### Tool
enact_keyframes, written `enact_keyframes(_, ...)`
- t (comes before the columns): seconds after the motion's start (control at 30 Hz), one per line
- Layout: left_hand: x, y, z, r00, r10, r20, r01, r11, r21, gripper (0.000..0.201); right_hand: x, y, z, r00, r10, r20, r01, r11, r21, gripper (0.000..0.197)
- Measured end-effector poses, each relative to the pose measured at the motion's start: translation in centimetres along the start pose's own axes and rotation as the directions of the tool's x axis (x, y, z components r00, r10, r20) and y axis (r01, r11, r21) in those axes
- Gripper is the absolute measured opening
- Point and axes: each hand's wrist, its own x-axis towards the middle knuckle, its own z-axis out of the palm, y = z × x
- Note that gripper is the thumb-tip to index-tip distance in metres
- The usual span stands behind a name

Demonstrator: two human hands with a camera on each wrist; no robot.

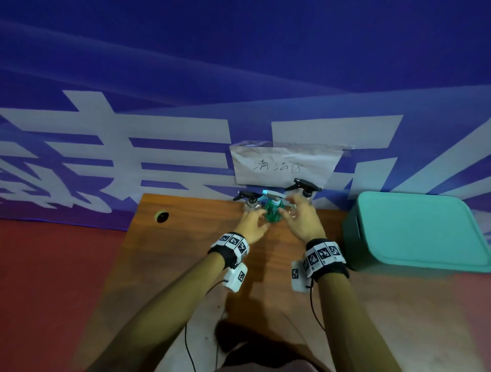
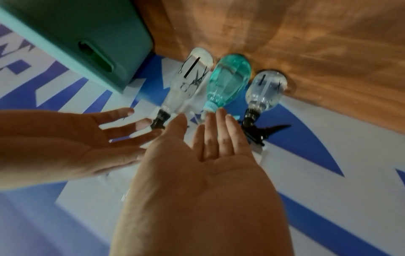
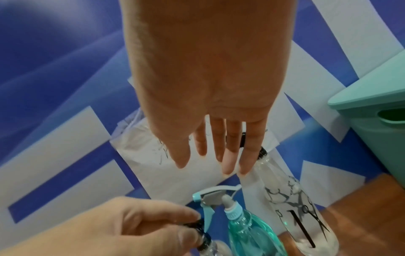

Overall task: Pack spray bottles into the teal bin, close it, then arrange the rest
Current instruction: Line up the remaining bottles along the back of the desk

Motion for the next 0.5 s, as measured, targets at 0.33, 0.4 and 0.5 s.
enact_keyframes(0.33, 8.6, -2.9, 4.8, 0.989, -0.148, 0.010, 0.148, 0.979, -0.138, 0.067, 6.3, 3.1, 3.8, 0.994, 0.065, 0.091, -0.047, 0.980, -0.192, 0.052)
enact_keyframes(0.4, 9.7, -3.6, 5.8, 0.987, -0.159, -0.033, 0.152, 0.974, -0.169, 0.062, 7.7, 3.4, 4.2, 0.987, 0.079, 0.137, -0.047, 0.973, -0.225, 0.054)
enact_keyframes(0.5, 10.9, -4.2, 6.4, 0.984, -0.145, -0.108, 0.117, 0.966, -0.230, 0.042, 9.5, 4.0, 4.8, 0.971, 0.108, 0.211, -0.046, 0.959, -0.280, 0.054)
